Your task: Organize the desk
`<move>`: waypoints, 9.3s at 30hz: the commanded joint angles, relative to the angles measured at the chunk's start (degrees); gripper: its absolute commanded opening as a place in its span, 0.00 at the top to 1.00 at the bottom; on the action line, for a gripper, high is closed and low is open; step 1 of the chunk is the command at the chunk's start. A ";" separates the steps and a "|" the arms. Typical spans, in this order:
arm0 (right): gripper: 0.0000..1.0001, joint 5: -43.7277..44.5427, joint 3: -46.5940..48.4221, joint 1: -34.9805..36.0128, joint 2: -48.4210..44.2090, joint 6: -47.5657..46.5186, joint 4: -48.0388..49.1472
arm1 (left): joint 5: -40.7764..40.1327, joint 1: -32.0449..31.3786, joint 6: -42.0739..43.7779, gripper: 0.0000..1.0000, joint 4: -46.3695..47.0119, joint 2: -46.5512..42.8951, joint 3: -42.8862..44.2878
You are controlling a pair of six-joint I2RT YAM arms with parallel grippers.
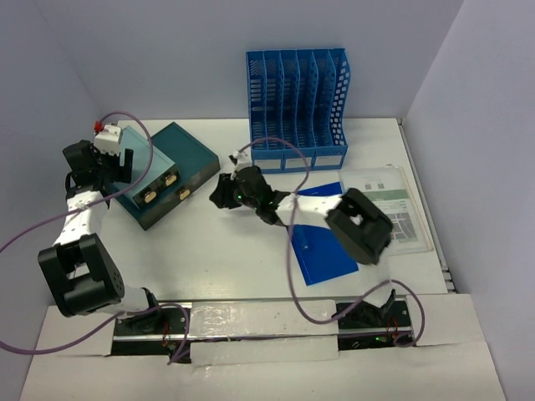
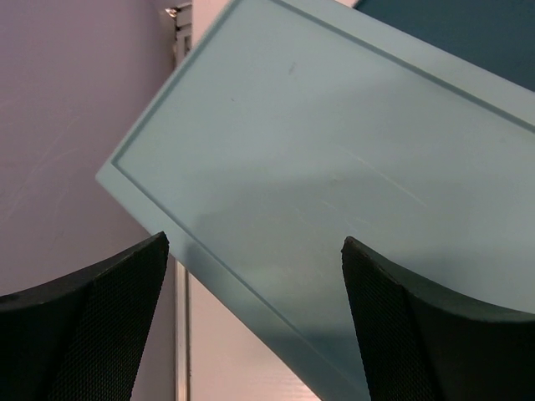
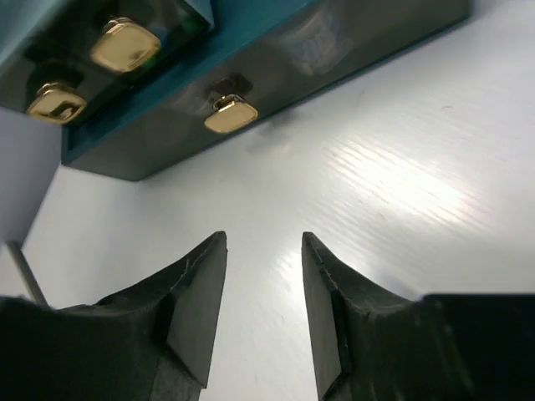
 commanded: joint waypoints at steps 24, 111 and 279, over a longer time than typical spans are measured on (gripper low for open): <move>0.20 43.05 -12.31 3.47 -44.84 6.92 -67.61 | 12.83 -4.94 -3.82 0.04 -38.57 -31.00 -1.76; 0.72 13.70 0.13 -46.31 -6.90 -24.34 -57.45 | 8.10 -22.05 1.63 0.06 -31.23 -21.47 3.80; 1.00 39.22 1.74 -12.49 -58.04 -22.88 -60.04 | 4.40 -53.70 -22.02 0.01 -32.55 16.00 58.48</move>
